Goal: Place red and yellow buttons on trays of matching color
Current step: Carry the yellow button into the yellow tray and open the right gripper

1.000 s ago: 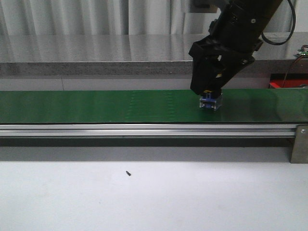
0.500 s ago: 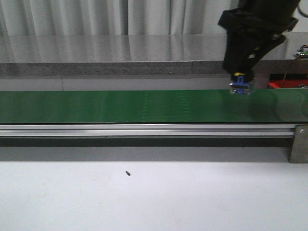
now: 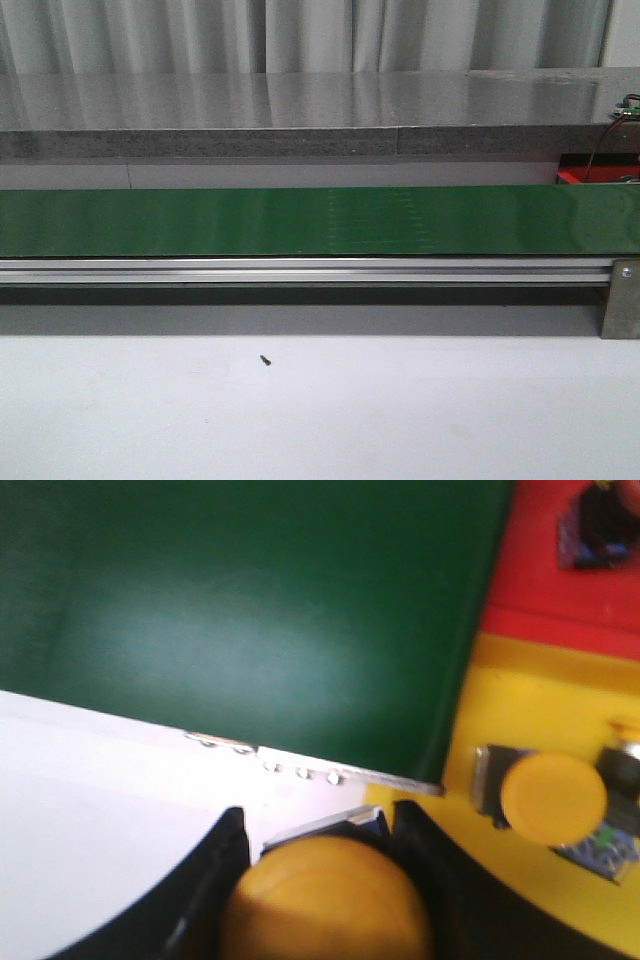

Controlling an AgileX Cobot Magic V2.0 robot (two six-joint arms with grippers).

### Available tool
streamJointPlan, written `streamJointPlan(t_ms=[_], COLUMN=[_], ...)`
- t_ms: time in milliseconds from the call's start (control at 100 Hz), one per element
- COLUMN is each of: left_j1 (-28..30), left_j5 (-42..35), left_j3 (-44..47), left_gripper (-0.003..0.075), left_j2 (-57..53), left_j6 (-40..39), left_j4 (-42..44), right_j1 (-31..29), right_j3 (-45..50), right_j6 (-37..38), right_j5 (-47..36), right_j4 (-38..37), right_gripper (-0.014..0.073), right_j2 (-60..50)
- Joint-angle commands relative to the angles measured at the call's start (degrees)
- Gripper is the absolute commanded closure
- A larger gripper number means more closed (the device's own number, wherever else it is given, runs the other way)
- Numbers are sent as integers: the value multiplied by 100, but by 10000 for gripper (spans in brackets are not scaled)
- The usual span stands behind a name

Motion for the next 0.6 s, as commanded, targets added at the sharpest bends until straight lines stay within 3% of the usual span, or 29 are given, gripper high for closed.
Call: streamJointPlan(t_ms=[0, 190, 590], left_j1=[-52, -52, -52], left_j5=[-340, -350, -350], left_j3=[-163, -163, -163], left_gripper=[740, 740, 740], left_j2=[-47, -47, -47], left_j6=[-6, -6, -6], left_j4=[-189, -189, -189], right_j1=[-443, -965, -983], right_j3=[160, 823, 1484], right_j6=[-47, -151, -167], right_j5=[-294, -654, -1726], right_j4=[154, 234, 391], right_gripper=[379, 379, 379], right_j2=[-254, -259, -259])
